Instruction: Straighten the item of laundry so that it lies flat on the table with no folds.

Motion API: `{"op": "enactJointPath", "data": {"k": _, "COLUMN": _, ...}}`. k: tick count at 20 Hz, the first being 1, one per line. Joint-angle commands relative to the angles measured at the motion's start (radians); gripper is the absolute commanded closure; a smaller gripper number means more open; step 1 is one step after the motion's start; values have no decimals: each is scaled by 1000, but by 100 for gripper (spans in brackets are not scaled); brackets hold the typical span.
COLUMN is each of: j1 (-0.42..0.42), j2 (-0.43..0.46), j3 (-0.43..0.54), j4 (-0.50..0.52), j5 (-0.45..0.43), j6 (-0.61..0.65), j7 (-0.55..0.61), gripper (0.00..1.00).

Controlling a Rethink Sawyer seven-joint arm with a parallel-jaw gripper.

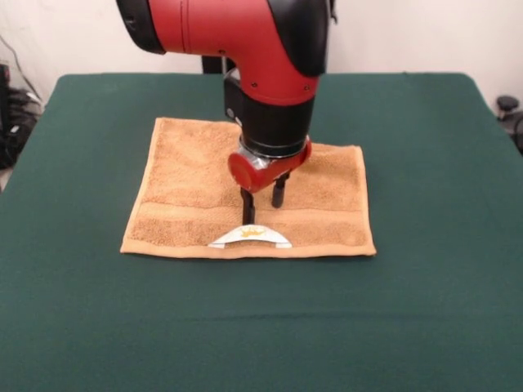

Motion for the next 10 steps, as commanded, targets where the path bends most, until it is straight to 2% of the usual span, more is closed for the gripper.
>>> {"op": "enactJointPath", "data": {"k": 1, "j1": -11, "j2": 137, "j3": 131, "j4": 39, "j5": -45, "j6": -312, "j7": 185, "gripper": 0}}
{"op": "enactJointPath", "data": {"k": 10, "j1": -47, "j2": 119, "j3": 149, "j4": 55, "j5": -77, "j6": -332, "j7": 124, "gripper": 0}}
